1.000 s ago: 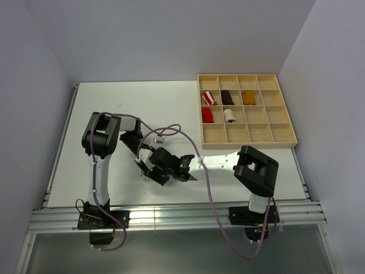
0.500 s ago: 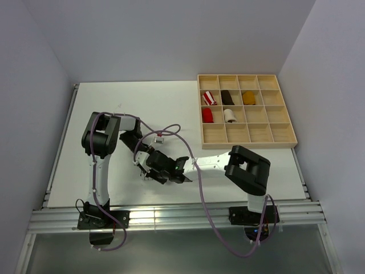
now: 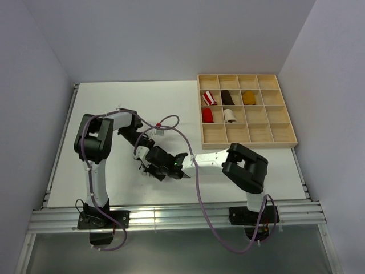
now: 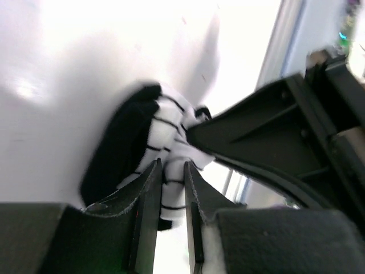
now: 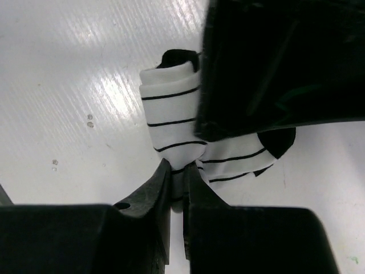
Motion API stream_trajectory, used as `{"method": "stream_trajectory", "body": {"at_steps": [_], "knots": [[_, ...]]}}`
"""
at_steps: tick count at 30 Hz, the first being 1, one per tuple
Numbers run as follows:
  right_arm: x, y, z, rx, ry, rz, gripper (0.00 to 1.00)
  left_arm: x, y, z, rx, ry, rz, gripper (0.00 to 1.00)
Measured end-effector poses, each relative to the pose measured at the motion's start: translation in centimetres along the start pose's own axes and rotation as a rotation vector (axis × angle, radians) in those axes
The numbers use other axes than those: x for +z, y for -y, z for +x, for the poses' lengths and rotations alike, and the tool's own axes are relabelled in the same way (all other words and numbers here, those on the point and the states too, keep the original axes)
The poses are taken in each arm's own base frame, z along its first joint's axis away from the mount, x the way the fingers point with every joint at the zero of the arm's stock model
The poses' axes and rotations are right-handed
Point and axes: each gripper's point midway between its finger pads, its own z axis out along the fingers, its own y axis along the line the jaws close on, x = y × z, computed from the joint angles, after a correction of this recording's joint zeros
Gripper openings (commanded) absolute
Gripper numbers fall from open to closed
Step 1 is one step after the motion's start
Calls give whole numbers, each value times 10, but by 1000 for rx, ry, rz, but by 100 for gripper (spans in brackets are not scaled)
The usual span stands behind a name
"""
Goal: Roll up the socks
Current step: Roll the sock at the center of the board.
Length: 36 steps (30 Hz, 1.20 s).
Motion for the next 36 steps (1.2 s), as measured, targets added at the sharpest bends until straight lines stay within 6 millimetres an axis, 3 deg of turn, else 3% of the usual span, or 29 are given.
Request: {"method": "stream_trajectory", "body": {"at_steps": [13,16,22,25,28,32,36], "knots": [[10,10,-13,212,-44,-151,0,-47,-39,-59,85,212,-340,23],[10,16,-14,277,-62,-202,0,-71,-49,-72,52,299,-430,24],[7,27,-11,406,-116,-291,0,-146,-65,-80,-15,501,-600,24],[8,30,-10,465,-143,-354,0,-175,-58,-83,17,561,-689,27],[8,34,-10,517,-167,-415,0,-187,-36,-85,97,598,-746,35],[8,37,-9,579,-208,-501,0,-186,-9,-76,211,605,-788,41],[8,40,-9,624,-236,-563,0,-169,5,-62,326,554,-806,44]]}}
